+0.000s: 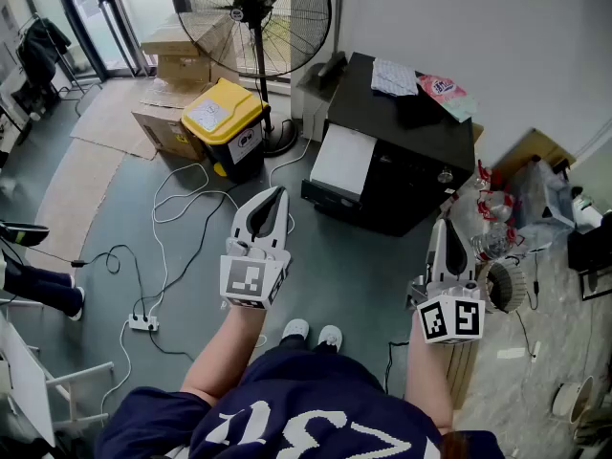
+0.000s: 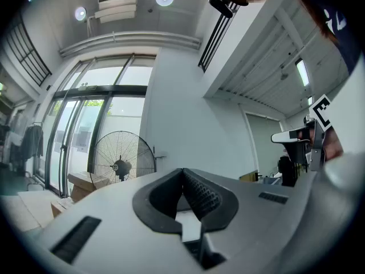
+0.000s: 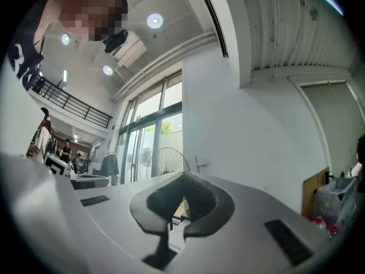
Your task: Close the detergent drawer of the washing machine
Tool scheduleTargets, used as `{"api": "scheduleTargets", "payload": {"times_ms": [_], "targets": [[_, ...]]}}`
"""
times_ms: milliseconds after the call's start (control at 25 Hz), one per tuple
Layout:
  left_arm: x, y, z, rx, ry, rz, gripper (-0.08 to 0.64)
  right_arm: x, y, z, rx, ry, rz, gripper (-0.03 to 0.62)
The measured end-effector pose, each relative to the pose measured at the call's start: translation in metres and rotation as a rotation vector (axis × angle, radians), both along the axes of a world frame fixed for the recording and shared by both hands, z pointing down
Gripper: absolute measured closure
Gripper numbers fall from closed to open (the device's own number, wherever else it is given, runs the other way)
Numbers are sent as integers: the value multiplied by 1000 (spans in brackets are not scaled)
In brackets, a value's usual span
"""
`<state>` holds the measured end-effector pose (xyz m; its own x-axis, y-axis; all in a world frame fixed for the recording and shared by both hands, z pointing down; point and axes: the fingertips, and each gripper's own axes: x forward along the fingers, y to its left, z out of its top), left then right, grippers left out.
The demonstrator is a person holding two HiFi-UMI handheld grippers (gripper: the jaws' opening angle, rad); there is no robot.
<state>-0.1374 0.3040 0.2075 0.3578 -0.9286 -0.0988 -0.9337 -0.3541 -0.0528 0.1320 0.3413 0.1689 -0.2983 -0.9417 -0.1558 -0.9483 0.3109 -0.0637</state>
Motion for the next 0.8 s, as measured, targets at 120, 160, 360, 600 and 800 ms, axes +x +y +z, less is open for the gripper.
{"api": "scheduleTargets", "payload": {"times_ms": [120,160,360,600,800], "targets": [[1,-5,-1,-3,6,5,541,-2,-3,0,7,20,4,578],[1,-6,-1,-4,7,6,541,-3,-3,-1,12,23,1,578],[-1,-11,6,-18,19,15,541,-11,-2,0,29,14,-36,577],[-13,-23,12,-42,30,31,541,-18,-16,3,22,2,-19,577],[-26,-33,17,-54,36,59,541,-31,-25,5,32,-8,-2,577]]}}
